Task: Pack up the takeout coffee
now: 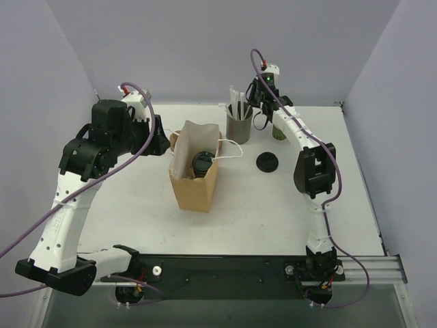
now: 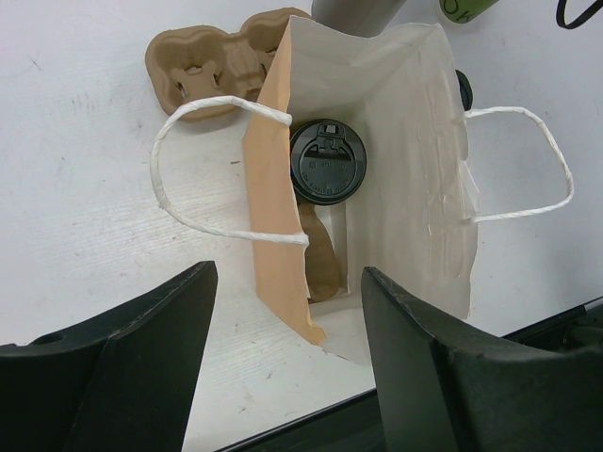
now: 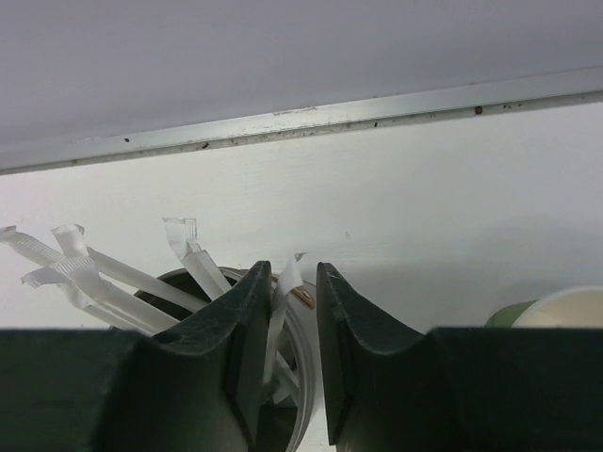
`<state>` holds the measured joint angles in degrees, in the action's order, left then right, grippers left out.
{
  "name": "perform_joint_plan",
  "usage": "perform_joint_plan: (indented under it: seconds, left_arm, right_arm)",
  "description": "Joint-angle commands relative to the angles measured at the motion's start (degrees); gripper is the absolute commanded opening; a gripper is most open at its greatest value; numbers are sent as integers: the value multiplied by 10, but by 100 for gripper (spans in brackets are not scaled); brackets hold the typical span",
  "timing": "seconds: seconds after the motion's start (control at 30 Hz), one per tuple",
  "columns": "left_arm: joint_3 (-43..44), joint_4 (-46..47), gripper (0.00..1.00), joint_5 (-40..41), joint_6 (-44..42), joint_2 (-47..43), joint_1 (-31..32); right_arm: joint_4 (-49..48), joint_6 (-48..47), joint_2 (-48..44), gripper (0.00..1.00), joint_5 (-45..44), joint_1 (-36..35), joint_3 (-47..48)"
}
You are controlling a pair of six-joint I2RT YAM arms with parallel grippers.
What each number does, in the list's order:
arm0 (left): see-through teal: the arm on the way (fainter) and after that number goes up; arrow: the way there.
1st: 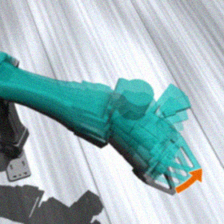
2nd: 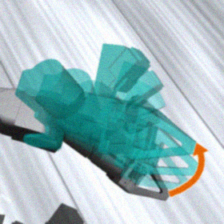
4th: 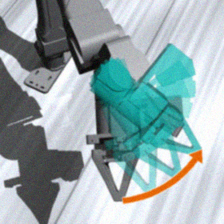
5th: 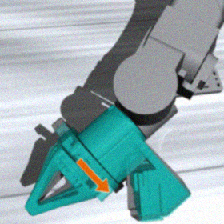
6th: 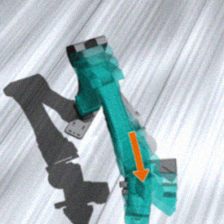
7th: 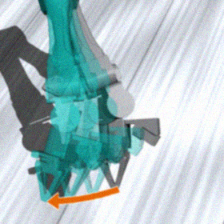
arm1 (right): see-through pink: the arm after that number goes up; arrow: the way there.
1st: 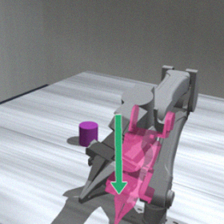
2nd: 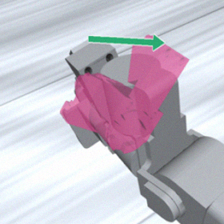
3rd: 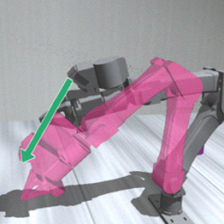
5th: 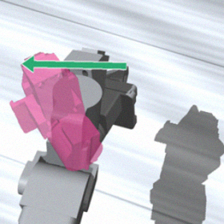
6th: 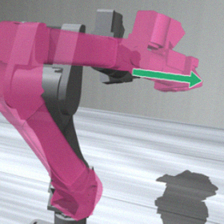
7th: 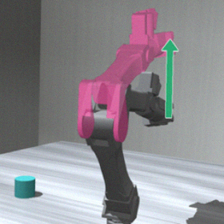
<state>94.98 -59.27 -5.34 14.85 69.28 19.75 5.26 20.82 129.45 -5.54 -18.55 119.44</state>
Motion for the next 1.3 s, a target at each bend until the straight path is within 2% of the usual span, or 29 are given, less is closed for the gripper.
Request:
perform_joint_plan:
  seconds: [0.0,0.03,0.13,0.5,1.27]
  left_arm:
    - [26,25,73,1,0,-2,-2]
    - [25,25,73,2,0,-1,-2]
    - [24,26,73,2,0,-1,-3]
    - [22,28,73,8,-7,0,-3]
    - [-10,54,73,1,-3,-8,-7]
  right_arm:
    - [-24,-12,-2,18,-22,-8,32]
    - [-24,-13,-2,11,-25,-9,32]
    - [-24,-20,-14,0,-38,-16,24]
    - [-36,-67,-100,0,-97,-41,-21]
    - [-12,-71,-283,0,-158,-56,-86]
